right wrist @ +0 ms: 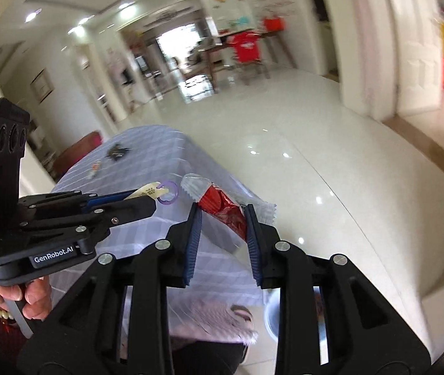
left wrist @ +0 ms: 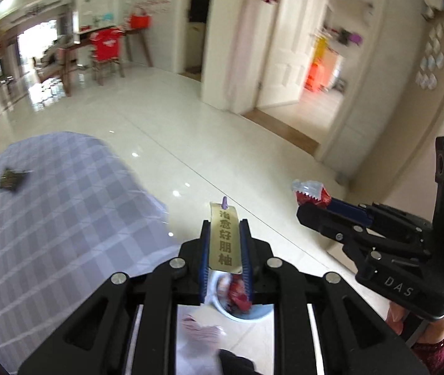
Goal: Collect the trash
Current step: 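Carry tag and wrapper over the blue bin and open both tools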
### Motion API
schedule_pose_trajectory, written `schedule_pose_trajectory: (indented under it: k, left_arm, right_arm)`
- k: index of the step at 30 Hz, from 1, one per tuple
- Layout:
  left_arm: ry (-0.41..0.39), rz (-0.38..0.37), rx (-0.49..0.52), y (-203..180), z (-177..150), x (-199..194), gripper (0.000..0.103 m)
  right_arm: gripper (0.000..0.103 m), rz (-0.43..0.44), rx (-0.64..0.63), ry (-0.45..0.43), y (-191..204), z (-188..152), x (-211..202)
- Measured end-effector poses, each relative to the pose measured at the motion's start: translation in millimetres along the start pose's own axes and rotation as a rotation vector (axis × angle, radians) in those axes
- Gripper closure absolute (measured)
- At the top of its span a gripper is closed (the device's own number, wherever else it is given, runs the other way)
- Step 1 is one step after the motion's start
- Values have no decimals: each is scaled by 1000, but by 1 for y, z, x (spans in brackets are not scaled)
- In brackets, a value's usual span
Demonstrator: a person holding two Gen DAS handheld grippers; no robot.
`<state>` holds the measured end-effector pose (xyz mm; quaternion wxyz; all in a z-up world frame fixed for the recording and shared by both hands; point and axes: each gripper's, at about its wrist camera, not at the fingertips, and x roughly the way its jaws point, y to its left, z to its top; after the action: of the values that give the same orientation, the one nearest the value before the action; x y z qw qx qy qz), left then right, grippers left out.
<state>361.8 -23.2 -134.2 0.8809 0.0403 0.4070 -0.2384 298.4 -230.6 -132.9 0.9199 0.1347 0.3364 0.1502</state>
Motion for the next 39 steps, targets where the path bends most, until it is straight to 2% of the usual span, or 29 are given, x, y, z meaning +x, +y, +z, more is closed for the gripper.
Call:
schedule_pose_trajectory:
  k: [4, 7, 8, 10, 11, 18, 36, 39]
  left_arm:
    - [62, -38, 44, -45, -5, 37, 86]
    - [100, -47, 54, -65, -6, 58, 83]
    - [124, -45, 54, -71, -7, 67, 77]
    - [139, -14, 47, -78, -8, 78, 30]
    - [134, 10, 48, -81, -9, 81, 28]
    - [155, 48, 79, -93, -12, 92, 28]
    - [150, 86, 65, -83, -12, 85, 28]
    - [144, 88, 60, -78, -11, 80, 28]
  right_arm:
    - [75, -63, 84, -3, -42, -24, -16]
    - [75, -89, 134, -3, -66, -38, -24]
    - [75, -98, 149, -6, -73, -41, -27]
    - [75, -113, 170, -4, -86, -44, -30]
    - [75, -119, 181, -3, -92, -46, -31]
    - [75, -106, 217, 22, -105, -59, -23]
    - [75, -89, 212, 33, -104, -56, -11]
    - [70, -105, 206, 32, -104, -55, -10]
